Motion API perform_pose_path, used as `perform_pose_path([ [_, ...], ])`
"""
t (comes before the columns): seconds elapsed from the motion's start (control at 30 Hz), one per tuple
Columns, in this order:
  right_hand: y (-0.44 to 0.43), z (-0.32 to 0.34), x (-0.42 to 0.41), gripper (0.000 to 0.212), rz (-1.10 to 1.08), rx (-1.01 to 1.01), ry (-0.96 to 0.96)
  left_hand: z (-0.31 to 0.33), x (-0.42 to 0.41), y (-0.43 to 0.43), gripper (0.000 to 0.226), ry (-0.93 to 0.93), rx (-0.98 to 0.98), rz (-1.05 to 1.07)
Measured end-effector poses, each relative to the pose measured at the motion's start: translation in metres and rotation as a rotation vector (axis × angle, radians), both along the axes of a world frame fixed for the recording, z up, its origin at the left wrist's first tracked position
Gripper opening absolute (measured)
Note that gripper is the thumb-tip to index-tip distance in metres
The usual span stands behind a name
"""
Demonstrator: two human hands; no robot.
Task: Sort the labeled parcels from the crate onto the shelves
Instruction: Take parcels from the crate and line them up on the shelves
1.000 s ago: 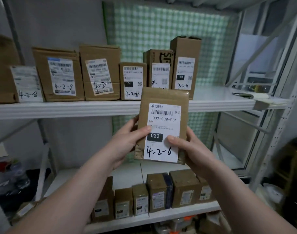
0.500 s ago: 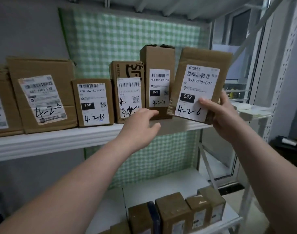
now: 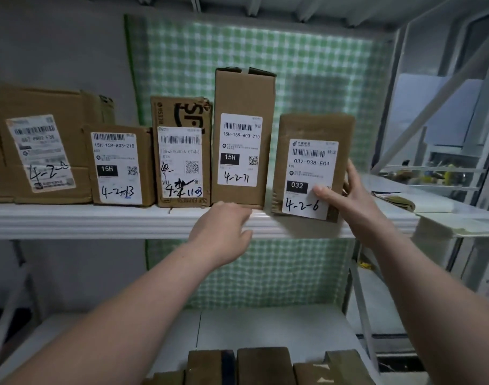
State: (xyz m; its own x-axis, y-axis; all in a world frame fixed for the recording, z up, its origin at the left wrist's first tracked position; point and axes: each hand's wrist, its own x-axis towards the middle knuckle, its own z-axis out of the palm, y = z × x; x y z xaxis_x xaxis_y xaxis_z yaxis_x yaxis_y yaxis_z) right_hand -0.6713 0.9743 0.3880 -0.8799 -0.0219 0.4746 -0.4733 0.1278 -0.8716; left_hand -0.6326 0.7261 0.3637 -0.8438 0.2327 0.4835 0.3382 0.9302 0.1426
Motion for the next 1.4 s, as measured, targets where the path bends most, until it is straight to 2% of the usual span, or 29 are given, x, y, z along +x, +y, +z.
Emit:
perform_pose_path([
  [0.13, 0.006, -0.008, -0.012, 0.084, -0.051, 0.148, 0.039, -0.006, 0.002, 0.009, 0.028, 0.043, 0.031, 0.082],
  [0.2, 0.001, -0.013, -0.014, 0.096, -0.239, 0.213, 0.104, -0.008, 0.003, 0.012, 0.027, 0.057, 0.043, 0.101],
  [0.3, -0.018, -0.02, -0.002, 0.109, -0.528, 0.298, 0.363, -0.01, 0.003, 0.014, 0.03, 0.065, 0.045, 0.118],
  [0.37, -0.033, -0.022, 0.005, 0.109, -0.628, 0.436, 0.506, -0.01, 0.003, 0.014, 0.03, 0.063, 0.042, 0.13],
  [0.4, -0.04, -0.022, 0.006, 0.111, -0.644, 0.491, 0.512, -0.01, 0.003, 0.014, 0.03, 0.063, 0.04, 0.133],
  [0.53, -0.056, -0.018, -0.004, 0.116, -0.618, 0.543, 0.361, -0.009, 0.004, 0.015, 0.03, 0.074, 0.024, 0.15],
  [0.77, -0.059, -0.021, -0.027, 0.11, -0.588, 0.459, 0.31, -0.01, 0.002, 0.014, 0.029, 0.077, 0.046, 0.144],
  [1.1, -0.063, -0.014, -0.038, 0.119, -0.521, 0.472, 0.162, -0.014, -0.001, 0.011, 0.029, 0.104, 0.056, 0.119],
  [1.4, -0.064, -0.013, -0.035, 0.116, -0.504, 0.483, 0.141, -0.016, 0.0, 0.012, 0.028, 0.11, 0.062, 0.11],
])
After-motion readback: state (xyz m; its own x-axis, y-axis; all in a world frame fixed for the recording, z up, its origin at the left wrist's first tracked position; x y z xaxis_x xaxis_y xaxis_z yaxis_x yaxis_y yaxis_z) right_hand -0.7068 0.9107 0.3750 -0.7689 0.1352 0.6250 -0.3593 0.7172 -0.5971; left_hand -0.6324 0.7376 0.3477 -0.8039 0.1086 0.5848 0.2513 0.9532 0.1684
